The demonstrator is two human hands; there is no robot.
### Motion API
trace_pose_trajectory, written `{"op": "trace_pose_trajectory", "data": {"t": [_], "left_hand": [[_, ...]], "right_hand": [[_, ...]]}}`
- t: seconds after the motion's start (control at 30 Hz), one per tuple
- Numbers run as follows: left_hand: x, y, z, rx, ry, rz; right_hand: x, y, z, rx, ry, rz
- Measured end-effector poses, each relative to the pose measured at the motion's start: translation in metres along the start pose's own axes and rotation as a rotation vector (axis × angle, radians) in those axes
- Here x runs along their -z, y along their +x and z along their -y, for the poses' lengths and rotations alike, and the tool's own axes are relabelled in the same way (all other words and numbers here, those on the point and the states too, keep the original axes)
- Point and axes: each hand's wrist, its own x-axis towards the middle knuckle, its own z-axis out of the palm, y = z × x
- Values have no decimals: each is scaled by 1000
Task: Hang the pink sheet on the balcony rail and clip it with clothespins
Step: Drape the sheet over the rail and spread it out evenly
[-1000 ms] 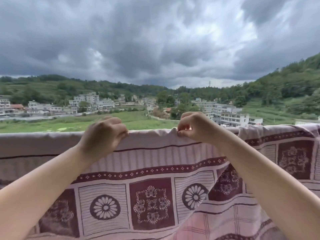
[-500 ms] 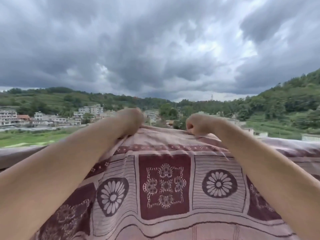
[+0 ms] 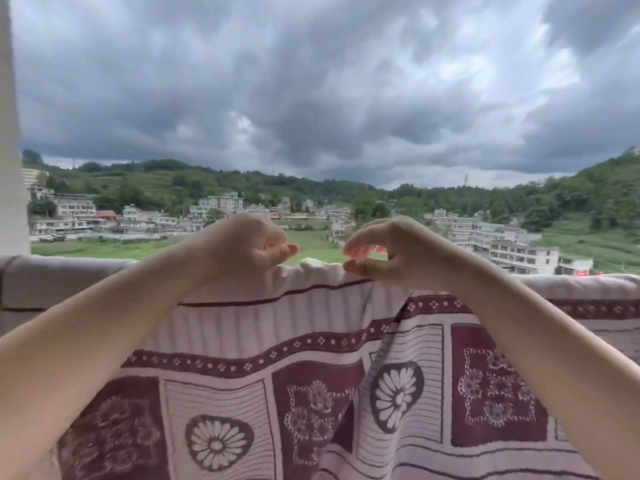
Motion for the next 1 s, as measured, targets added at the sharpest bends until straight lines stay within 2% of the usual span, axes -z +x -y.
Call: {"op": "trace_pose_trajectory", "data": {"t": [0.1, 0.3, 0.47, 0.6, 0.67, 0.77, 0.8, 0.83, 0.87, 0.93, 0.97, 1.0], "left_hand": [[11, -63, 58, -30, 91, -173], [27, -150, 160, -91, 194, -316], [35, -172, 202, -159, 183, -475], [43, -158, 213, -214, 319, -469], [57, -141, 221, -159, 425, -433], [87, -98, 238, 61, 545, -416], [92, -85, 243, 126, 569, -373], [92, -74, 246, 168, 598, -304], [87, -70, 245, 169, 597, -208], [61, -68, 247, 194, 453, 60], [49, -70, 250, 234, 334, 242], [45, -77, 251, 289, 207, 414]], "right_hand": [[-24, 28, 55, 25, -20, -69], [-62, 91, 147, 40, -45, -137], [-68, 111, 172, 72, -104, -160], [-66, 125, 180, 32, -135, -171], [-59, 148, 180, -2, -141, -286], [-53, 200, 175, -139, -228, -437], [-57, 215, 172, -201, -261, -418], [-65, 226, 170, -260, -283, -329], [-76, 233, 168, -313, -290, -162], [-99, 236, 165, -414, -227, 256], [-104, 232, 167, -477, -195, 407], [-105, 226, 170, -513, -165, 474]]}}
